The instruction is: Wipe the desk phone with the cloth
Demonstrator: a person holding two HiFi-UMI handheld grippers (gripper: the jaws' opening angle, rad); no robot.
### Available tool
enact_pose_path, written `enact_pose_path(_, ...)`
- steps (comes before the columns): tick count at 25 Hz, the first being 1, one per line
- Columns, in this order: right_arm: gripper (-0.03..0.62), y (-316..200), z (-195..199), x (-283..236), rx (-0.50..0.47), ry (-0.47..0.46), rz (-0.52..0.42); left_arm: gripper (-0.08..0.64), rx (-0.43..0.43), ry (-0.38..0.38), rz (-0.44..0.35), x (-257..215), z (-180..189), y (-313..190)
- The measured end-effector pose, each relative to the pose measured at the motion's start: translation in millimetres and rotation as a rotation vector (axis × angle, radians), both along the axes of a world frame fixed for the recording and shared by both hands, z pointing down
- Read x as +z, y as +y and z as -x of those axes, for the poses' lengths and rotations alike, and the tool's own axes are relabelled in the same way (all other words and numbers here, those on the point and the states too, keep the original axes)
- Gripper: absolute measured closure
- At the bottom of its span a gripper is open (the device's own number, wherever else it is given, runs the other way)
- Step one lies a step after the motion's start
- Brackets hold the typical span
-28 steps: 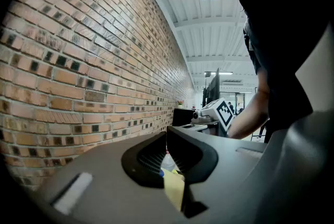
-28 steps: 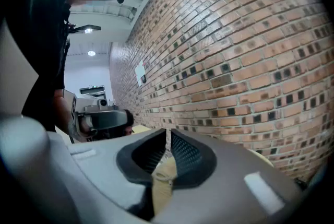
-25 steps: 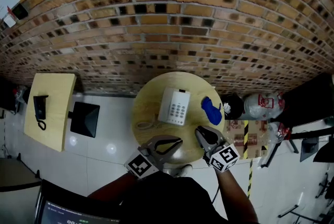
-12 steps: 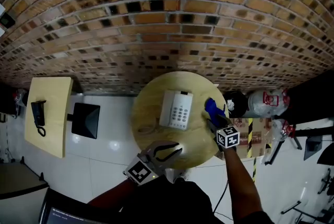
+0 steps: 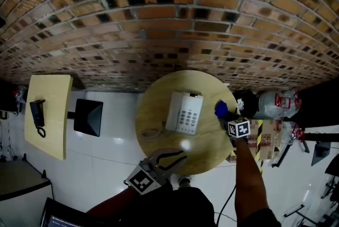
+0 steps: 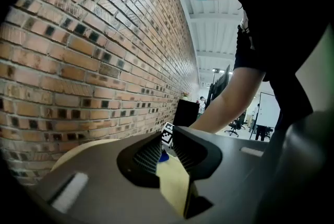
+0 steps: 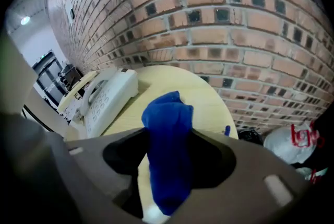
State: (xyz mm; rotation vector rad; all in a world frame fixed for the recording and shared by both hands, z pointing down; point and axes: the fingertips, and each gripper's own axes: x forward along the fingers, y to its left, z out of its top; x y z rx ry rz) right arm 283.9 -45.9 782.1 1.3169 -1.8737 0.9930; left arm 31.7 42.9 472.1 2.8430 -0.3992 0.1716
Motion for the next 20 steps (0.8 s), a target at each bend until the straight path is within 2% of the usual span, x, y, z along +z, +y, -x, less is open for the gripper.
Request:
enact_pose_path(4,0.373,-6.5,0.7,11.6,-0.020,0.033,0.028,0.494,-0.016,-0.004,0.018,8.5,7.8,-6.2)
enact_pose_path(8,0.474,-11.2,-0.2,14.1,0.008,0.043,0.032,0.494,-0.020,-0.010,0.024,15.3,14.8,-8.7)
enact_pose_path(10,0.499,-12.2,1.8,13.4,0.013,0.043,0.028,0.494,-0.019,-0.011,0.022,16.9,16.9,-9.3)
enact_pose_path(14,0.509,-31.3,25.7,-11.0,-0.021,-0.002,-0.056,0.494,-0.026,-0.003,0.023,14.0,19.9,-12.8)
enact_pose_path(20,0.509,-94.0,101.8,-82.5,-0.205,-0.076,-0.232,0.494,-0.047,0.009,0.016,5.4,26.6,-17.7)
